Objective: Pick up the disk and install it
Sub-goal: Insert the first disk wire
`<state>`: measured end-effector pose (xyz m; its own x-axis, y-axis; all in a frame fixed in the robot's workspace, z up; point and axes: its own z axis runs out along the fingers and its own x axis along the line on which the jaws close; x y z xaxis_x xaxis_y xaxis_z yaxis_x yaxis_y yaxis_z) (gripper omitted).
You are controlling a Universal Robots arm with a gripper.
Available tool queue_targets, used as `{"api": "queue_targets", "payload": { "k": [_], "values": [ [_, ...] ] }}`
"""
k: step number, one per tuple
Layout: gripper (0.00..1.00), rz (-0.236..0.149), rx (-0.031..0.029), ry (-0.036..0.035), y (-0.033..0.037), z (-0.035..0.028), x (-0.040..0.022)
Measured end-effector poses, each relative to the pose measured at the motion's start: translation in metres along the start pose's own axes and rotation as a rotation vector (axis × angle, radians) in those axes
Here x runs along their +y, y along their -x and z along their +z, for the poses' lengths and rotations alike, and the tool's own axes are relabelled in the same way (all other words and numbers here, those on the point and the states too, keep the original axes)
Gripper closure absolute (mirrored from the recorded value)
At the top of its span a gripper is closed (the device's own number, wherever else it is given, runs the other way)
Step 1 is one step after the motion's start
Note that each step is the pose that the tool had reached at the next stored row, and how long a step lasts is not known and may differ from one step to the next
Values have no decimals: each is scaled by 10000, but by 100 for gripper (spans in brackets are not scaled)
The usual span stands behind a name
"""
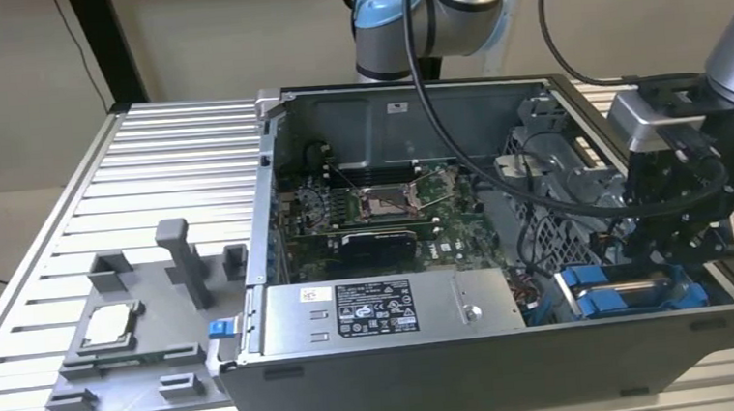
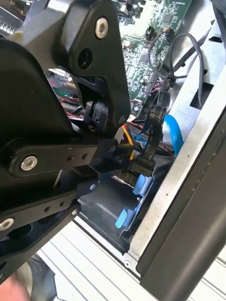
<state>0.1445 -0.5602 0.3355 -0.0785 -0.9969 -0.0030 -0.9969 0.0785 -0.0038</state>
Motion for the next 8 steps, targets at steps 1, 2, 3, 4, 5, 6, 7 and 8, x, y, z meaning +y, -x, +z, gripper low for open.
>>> {"api": "queue_targets", "payload": {
  "k": [1, 2, 3, 4, 5, 6, 7, 8],
  "values": [
    [100, 0, -2, 1, 0, -46, 0],
    [100, 0, -5, 1, 0, -90, 0],
    [100, 0, 1, 0, 0, -138, -1],
    [100, 0, 0, 0, 1, -183, 0],
    [100, 0, 0, -2, 1, -219, -1],
    [100, -2, -1, -18, 1, -230, -1],
    [100, -1, -9, -49, 1, -230, -1],
    [100, -1, -9, -51, 1, -230, -1]
  ]
}}
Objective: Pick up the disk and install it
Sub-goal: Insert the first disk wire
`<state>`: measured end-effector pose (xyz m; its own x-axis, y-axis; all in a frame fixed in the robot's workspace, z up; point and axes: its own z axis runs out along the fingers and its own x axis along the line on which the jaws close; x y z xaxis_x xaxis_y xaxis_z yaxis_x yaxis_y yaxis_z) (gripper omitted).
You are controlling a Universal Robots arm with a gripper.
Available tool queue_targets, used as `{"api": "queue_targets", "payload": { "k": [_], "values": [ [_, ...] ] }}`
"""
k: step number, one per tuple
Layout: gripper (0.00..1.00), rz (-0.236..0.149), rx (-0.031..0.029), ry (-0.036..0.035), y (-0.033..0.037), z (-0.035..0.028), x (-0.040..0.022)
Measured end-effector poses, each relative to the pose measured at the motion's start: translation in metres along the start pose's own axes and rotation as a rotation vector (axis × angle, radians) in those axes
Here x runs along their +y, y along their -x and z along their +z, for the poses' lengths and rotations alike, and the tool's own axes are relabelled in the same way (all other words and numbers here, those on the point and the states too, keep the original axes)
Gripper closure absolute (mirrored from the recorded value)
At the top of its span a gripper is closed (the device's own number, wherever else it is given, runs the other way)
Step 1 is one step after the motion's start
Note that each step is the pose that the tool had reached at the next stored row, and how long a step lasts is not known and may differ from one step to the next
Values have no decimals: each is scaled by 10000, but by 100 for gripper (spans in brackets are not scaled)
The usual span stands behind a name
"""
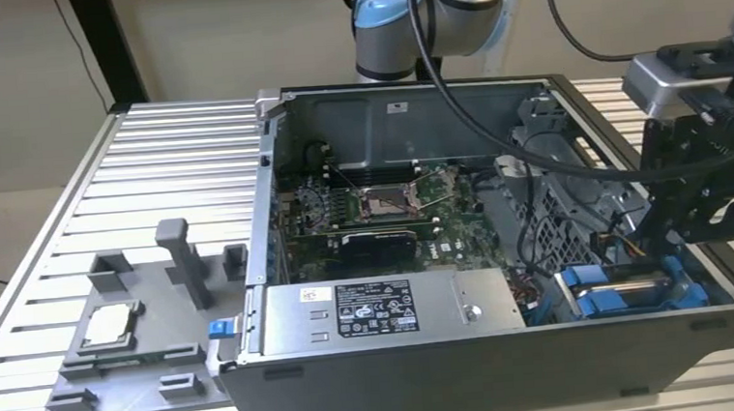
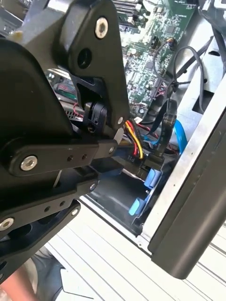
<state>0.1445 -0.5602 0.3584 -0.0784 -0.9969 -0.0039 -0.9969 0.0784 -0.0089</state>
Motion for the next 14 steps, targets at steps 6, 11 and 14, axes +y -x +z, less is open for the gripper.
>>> {"api": "queue_targets", "payload": {
  "k": [6, 11, 14],
  "values": [
    [100, 4, -347, 26, -23, -1, -36],
    [100, 8, -692, 85, -79, -23, -80],
    [100, 12, -744, 153, -122, -38, -93]
  ]
}}
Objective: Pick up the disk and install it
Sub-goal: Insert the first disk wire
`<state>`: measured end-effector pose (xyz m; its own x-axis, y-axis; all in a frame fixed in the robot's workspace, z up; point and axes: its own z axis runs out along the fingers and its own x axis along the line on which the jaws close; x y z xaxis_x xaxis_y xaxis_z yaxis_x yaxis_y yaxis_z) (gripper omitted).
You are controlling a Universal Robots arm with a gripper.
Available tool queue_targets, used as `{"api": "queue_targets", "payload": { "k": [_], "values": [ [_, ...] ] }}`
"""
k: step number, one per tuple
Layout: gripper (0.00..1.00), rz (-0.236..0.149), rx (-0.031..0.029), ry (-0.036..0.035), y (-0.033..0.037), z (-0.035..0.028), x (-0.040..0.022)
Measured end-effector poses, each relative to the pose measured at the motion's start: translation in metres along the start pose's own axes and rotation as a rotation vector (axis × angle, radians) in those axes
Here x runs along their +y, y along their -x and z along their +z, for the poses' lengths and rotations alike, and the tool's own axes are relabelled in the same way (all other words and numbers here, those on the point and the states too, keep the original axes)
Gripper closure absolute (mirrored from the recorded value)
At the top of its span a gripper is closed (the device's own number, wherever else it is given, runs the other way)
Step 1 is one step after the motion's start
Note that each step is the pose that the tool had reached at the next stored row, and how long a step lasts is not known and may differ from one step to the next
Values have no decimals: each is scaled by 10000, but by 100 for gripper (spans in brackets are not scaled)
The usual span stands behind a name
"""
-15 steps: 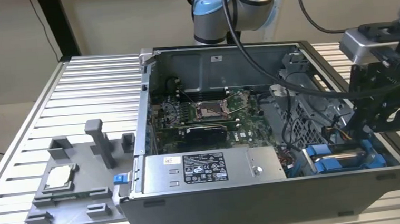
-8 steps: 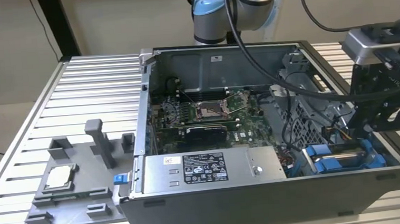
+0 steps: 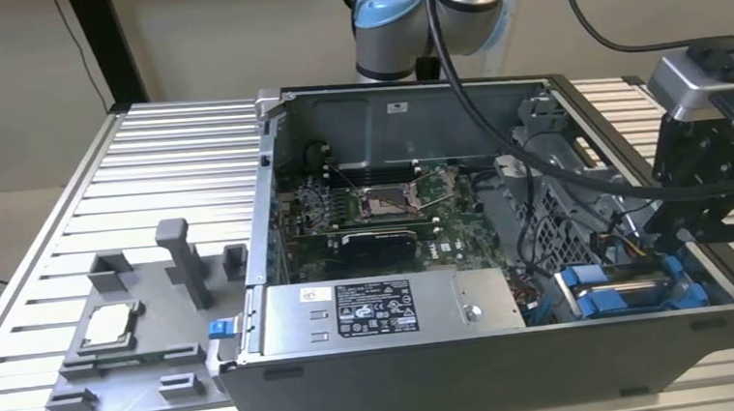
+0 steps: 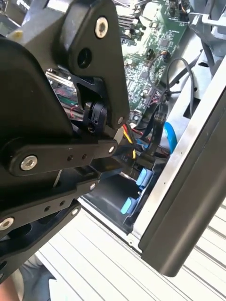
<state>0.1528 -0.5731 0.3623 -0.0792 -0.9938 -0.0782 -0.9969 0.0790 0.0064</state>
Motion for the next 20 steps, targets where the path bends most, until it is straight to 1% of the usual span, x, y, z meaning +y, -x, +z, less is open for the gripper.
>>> {"api": "queue_targets", "payload": {
  "k": [14, 15, 16, 17, 20],
  "values": [
    [100, 0, -9, 2, 1, 0, -1],
    [100, 0, -16, 2, -1, 0, -1],
    [100, -2, -44, 5, -7, 0, -6],
    [100, -2, -89, 11, -15, -2, -15],
    [100, 0, -275, 38, -44, -5, -55]
  ]
}}
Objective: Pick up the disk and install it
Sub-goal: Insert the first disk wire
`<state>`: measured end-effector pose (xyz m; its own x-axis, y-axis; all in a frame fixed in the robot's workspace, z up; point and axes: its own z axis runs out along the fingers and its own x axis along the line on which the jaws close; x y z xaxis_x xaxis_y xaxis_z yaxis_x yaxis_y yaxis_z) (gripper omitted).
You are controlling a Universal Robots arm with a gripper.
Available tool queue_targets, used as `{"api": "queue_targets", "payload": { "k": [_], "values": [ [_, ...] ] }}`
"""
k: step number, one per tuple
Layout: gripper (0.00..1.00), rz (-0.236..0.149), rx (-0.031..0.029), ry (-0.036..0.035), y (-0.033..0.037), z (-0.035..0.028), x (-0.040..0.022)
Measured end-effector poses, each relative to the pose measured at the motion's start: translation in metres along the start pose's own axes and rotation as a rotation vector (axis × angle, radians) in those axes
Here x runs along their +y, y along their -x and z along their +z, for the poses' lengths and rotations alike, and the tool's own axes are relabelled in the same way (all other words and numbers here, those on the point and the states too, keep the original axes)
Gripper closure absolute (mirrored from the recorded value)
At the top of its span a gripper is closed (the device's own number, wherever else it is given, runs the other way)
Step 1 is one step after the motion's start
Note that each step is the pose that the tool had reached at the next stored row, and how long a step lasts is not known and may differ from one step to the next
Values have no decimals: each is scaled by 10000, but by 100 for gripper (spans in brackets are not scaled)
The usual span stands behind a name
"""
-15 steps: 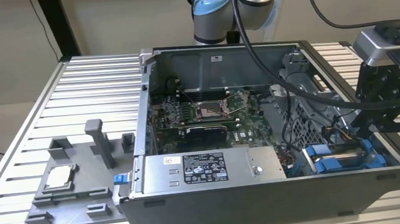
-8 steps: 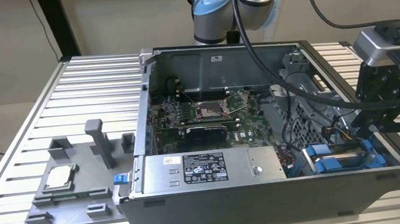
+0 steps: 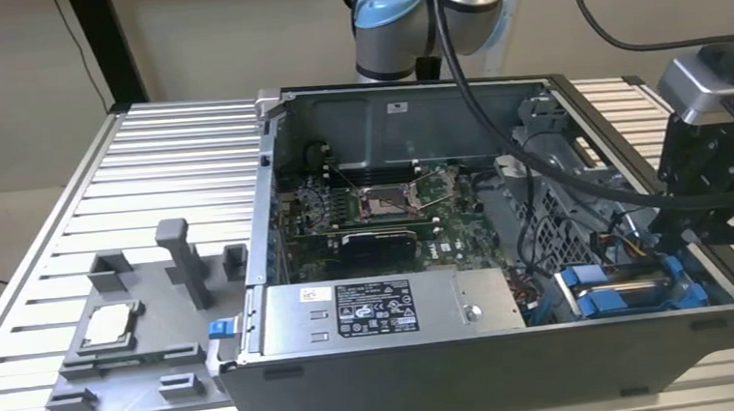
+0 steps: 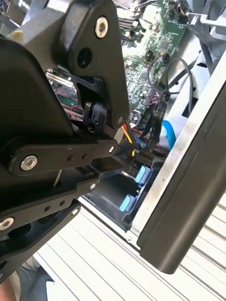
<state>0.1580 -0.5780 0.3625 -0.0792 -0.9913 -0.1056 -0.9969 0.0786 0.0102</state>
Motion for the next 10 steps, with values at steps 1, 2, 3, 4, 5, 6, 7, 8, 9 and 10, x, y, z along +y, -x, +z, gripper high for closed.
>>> {"api": "queue_targets", "payload": {
  "k": [1, 2, 3, 4, 5, 6, 7, 8, 9, 10],
  "values": [
    [100, 0, -83, 7, -9, -2, -15],
    [100, 0, -165, 14, -16, -3, -30],
    [100, 0, -249, 21, -24, -4, -47],
    [100, 0, -340, 28, -34, -5, -60],
    [100, 0, -420, 34, -49, -4, -73],
    [100, -1, -473, 39, -62, 4, -84],
    [100, 0, -523, 42, -72, 13, -94],
    [100, 2, -555, 48, -80, 22, -100],
    [100, 7, -575, 64, -84, 31, -105],
    [100, 13, -580, 86, -84, 37, -106]
  ]
}}
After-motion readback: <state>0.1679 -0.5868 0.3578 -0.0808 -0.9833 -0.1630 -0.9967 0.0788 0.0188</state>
